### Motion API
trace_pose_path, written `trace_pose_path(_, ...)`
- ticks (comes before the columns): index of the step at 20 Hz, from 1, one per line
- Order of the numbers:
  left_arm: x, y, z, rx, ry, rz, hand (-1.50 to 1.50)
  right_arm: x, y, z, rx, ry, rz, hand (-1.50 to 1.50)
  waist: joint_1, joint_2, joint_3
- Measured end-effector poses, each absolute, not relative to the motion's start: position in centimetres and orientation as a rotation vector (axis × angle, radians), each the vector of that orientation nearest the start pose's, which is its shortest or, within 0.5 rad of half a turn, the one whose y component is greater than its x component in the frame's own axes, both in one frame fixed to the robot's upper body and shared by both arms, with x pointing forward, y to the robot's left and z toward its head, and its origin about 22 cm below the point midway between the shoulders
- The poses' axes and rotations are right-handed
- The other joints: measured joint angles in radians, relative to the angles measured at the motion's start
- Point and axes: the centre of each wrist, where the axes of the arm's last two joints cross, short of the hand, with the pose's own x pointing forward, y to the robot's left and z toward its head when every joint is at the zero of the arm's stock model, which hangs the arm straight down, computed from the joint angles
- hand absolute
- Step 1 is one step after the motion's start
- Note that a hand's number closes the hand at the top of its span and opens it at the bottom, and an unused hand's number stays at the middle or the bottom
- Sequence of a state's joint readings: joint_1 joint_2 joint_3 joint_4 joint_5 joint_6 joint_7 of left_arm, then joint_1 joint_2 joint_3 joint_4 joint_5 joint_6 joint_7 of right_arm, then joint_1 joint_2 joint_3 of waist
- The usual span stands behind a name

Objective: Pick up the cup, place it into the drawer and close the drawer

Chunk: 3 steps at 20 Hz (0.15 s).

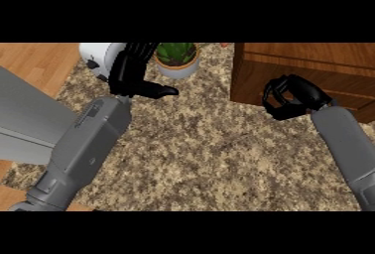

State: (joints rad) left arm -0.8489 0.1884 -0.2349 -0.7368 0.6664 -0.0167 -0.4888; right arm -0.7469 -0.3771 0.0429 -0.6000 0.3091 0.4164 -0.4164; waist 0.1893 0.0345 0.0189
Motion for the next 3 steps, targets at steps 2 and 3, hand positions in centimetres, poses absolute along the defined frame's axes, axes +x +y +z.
trace_pose_path(2,41.31,16.12,6.06,-0.468,-1.884,0.020,-1.50,40.33,-29.60,3.70,0.027,-1.484,0.891,1.50,0.003,0.002,0.001)
trace_pose_path(3,41.25,16.17,5.96,-0.472,-1.882,0.021,-1.50,40.32,-29.70,3.79,0.036,-1.484,0.890,1.50,0.005,0.004,0.002)
